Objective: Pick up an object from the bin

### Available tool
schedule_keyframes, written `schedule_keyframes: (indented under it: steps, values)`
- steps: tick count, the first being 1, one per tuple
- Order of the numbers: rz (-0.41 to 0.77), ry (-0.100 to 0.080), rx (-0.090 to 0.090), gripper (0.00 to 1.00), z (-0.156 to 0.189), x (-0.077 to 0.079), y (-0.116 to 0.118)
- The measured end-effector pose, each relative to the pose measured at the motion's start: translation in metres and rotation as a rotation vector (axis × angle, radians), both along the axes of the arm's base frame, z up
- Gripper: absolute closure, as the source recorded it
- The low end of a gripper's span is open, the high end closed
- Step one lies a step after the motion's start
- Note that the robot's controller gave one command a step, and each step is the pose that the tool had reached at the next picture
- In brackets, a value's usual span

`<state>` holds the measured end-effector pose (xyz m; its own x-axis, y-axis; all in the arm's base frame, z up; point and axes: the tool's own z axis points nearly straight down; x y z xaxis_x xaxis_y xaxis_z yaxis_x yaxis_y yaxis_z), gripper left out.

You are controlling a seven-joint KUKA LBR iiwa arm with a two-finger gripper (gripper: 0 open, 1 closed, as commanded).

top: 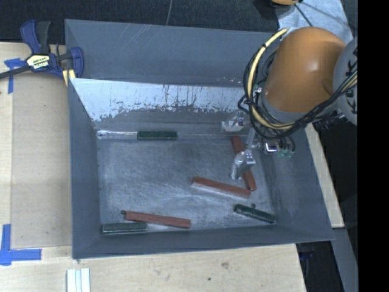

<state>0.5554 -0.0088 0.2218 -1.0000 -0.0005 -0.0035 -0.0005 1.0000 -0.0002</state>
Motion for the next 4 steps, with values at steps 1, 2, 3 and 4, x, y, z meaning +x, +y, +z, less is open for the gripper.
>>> schedule_keyframes:
  steps: [1, 2, 3, 4]
  values:
    - [0.0, 0.0, 0.0, 0.0, 0.0, 0.0, 0.0]
    - [-0.019, -0.006, 0.0, 0.0, -0.053, -0.015, 0.01]
    - [-0.019, -0.002, 0.001, 0.0, -0.068, -0.018, 0.012]
    - [-0.006, -0.002, 0.001, 0.0, -0.083, -0.019, 0.012]
